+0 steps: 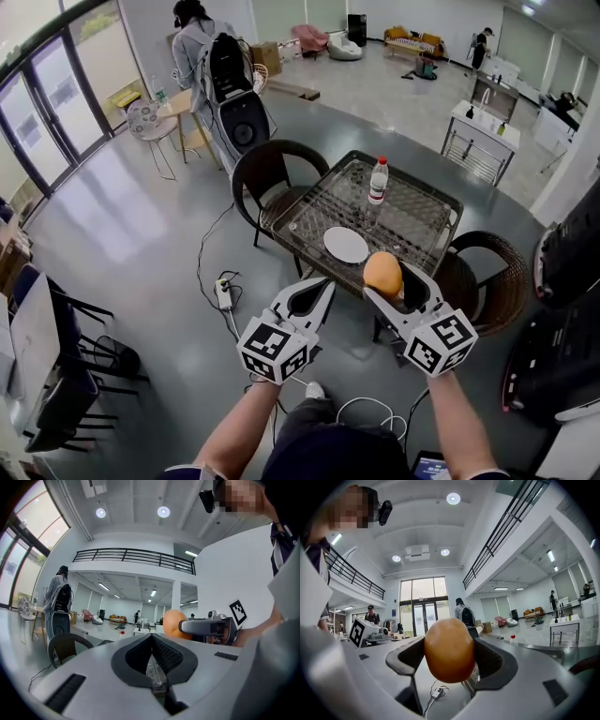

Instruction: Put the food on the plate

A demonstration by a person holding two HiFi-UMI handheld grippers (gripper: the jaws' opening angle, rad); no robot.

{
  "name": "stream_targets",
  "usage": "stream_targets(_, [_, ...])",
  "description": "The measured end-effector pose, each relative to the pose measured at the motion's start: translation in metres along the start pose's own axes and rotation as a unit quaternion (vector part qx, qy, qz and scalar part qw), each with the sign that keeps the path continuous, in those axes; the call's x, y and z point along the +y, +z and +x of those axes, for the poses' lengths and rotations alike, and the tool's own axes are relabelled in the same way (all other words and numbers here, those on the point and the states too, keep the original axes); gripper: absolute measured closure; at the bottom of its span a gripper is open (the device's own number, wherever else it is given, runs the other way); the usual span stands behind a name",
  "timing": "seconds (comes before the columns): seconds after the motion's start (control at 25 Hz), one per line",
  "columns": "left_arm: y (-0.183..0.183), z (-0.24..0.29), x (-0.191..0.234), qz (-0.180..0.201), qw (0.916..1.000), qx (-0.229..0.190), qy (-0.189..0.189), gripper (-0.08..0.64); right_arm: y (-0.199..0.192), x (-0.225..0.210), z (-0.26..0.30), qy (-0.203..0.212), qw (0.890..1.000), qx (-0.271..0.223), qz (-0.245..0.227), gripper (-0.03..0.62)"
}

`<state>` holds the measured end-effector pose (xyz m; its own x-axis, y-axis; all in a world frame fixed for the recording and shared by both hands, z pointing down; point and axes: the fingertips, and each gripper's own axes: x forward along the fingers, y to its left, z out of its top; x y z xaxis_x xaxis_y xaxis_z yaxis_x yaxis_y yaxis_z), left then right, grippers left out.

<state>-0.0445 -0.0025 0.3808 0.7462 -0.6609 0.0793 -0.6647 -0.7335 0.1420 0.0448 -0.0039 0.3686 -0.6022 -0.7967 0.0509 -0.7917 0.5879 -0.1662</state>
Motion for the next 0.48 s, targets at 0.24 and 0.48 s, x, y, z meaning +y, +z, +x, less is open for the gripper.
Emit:
stream_targets(0.24, [0.004, 0.006, 0.037, -0.004, 0.9997, 0.007, -0.024, 0.551, 0.005, -0.006, 0.037, -0.026, 1.000, -0.002, 0.002, 0.252])
stream_targets(0.48, [0.004, 0.010, 0.060, -0.016, 0.9993, 0.007, -0.033, 0.551, 0.006, -0.005, 0.060, -0.030, 1.000, 0.010, -0.005, 0.252])
